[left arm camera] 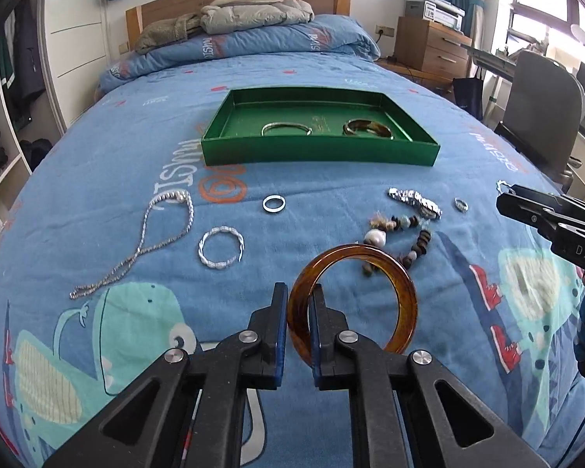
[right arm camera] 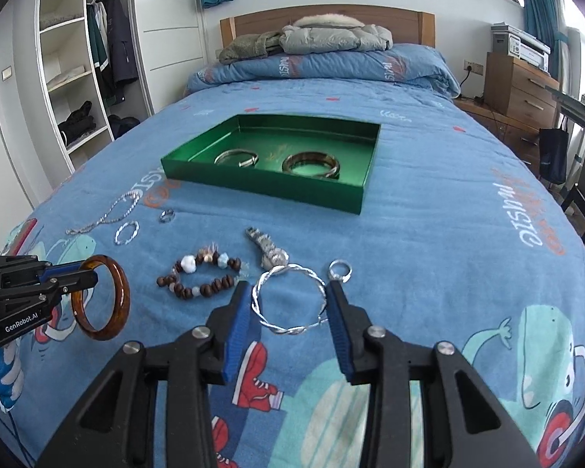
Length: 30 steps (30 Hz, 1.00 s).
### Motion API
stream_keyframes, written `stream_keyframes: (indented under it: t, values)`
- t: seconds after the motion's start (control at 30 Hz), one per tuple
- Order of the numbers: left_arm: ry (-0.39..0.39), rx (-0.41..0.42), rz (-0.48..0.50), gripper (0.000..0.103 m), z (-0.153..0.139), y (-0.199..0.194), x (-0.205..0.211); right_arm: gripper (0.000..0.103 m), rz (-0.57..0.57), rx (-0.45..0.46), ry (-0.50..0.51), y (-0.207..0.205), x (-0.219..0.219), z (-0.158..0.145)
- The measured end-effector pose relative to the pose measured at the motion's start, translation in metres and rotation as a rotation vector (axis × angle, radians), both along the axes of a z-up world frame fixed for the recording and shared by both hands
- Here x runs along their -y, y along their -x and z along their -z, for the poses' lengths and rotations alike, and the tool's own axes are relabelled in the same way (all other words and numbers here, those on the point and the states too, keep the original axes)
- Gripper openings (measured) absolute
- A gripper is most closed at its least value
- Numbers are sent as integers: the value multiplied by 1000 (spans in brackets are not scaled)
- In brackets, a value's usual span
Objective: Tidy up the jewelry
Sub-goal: 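Lower both held pieces into the green tray and open both tools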
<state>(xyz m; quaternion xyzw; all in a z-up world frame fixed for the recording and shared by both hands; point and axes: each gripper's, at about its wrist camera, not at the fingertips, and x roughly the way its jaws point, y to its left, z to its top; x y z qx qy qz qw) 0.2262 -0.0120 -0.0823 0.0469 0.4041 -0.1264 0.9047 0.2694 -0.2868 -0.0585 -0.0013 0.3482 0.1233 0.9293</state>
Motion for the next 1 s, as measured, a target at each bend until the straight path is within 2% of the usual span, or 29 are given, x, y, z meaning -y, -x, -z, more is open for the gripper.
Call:
stream_keyframes:
  t: [0.13, 0.27, 0.43, 0.67, 0.8, 1.0]
  values:
    - [31, 49, -23, 10, -32, -38, -2, 37, 25, 69, -11, -24, 10, -36]
    - [50, 86, -71, 10, -59, -92, -1, 37, 38, 129, -25, -63, 12, -69]
    - [62, 75, -128, 10, -67, -166, 1, 37, 49, 135, -57, -126, 8, -85]
    - [29, -25, -188, 10, -24, -247, 15, 37, 65, 37, -79, -201, -1, -46]
    - [-17, -58, -209, 10, -2, -278, 24, 37, 79, -38, -84, -243, -8, -20]
    - [-42, -107, -238, 10, 18, -309, 24, 37, 123, -182, -60, -295, -16, 19]
